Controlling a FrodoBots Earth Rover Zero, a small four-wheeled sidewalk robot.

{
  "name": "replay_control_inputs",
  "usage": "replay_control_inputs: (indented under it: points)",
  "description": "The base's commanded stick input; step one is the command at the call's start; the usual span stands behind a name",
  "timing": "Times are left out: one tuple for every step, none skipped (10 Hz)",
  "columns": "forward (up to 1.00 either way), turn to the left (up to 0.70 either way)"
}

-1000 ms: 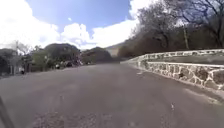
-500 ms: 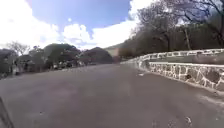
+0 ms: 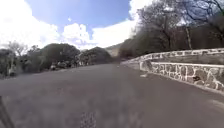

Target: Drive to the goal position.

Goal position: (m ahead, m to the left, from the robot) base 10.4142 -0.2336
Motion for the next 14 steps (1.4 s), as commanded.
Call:
replay_control_inputs:
  points:
    - [0.7,0.0]
    - [0.7,0.0]
    - [0.7,0.0]
    - [0.7,0.0]
    - [0.7,0.0]
    - [0.7,0.0]
    - [0.7,0.0]
    - [0.7,0.0]
    - [0.7,0.0]
    - [0.7,0.0]
    - [0.7,0.0]
    - [0.7,0.0]
    - [0.7,0.0]
    - [0.7,0.0]
